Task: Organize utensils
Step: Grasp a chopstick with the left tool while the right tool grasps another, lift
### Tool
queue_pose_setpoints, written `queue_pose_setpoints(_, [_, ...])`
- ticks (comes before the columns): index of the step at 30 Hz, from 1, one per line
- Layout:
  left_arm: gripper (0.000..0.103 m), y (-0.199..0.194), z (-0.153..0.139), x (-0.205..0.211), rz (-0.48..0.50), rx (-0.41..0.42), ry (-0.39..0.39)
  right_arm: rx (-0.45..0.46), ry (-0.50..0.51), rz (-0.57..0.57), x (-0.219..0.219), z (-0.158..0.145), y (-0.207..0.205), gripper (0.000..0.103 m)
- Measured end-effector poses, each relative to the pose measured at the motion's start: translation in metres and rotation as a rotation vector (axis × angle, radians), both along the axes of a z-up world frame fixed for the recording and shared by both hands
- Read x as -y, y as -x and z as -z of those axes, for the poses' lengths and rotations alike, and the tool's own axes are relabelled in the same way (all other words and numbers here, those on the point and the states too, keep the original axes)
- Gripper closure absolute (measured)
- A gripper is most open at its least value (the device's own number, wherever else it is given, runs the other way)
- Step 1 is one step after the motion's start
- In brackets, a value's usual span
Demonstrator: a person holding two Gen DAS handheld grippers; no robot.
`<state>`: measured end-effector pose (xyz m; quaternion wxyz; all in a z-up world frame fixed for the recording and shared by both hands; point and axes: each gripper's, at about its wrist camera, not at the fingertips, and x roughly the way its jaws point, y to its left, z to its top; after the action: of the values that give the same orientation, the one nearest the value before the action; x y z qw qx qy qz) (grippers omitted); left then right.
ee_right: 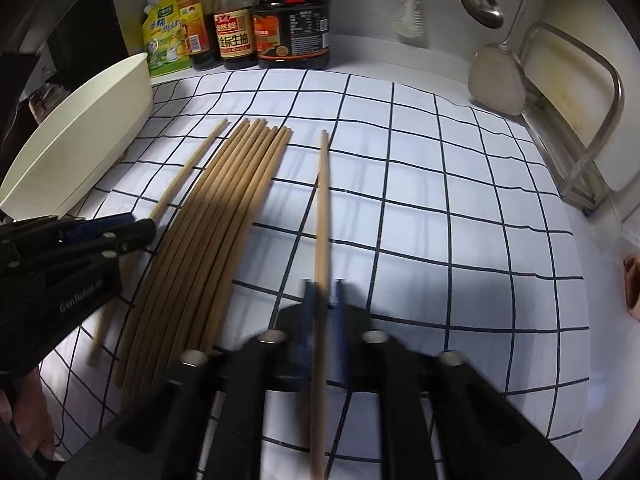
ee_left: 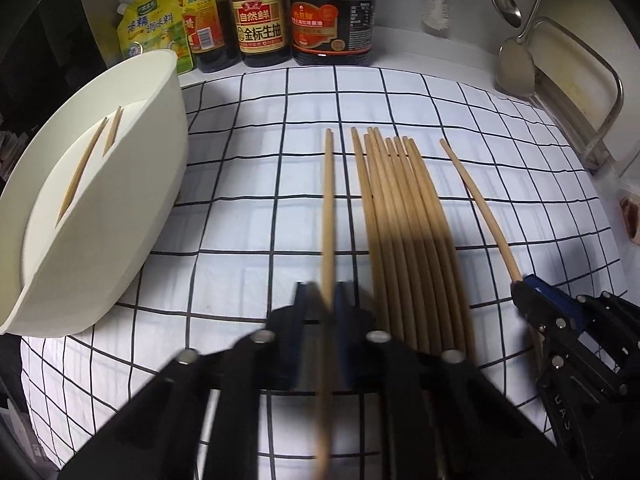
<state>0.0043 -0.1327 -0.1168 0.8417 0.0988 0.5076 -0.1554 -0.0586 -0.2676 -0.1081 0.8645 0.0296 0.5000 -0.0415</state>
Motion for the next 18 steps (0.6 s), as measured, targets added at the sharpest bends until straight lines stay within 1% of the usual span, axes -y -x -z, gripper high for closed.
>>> queue_pose_setpoints(5, [0.096,-0.003,-0.001,-0.003,0.02,-0.043,0.028,-0.004,-0.061,0.016,0.006,-0.001,0.0,0.097])
queue_pose_setpoints(9, [0.096,-0.004,-0.008,-0.008,0.023,-0.076,0.051,0.007,-0.106,0.038,0.008,-0.012,0.004,0.097])
queue_pose_setpoints(11, [0.096,-0.004,-0.019,-0.01,0.035,-0.073,0.063,0.019,-0.126,0.052,0.008,-0.021,0.006,0.097])
queue_pose_setpoints(14, [0.096,-0.004,-0.039,-0.015,0.044,-0.048,0.073,0.042,-0.139,0.06,0.005,-0.038,0.006,0.097])
queue_pose_setpoints(18, [0.096,-0.009,-0.068,-0.027,0.055,-0.014,0.112,0.077,-0.159,0.062,-0.005,-0.064,0.0,0.097])
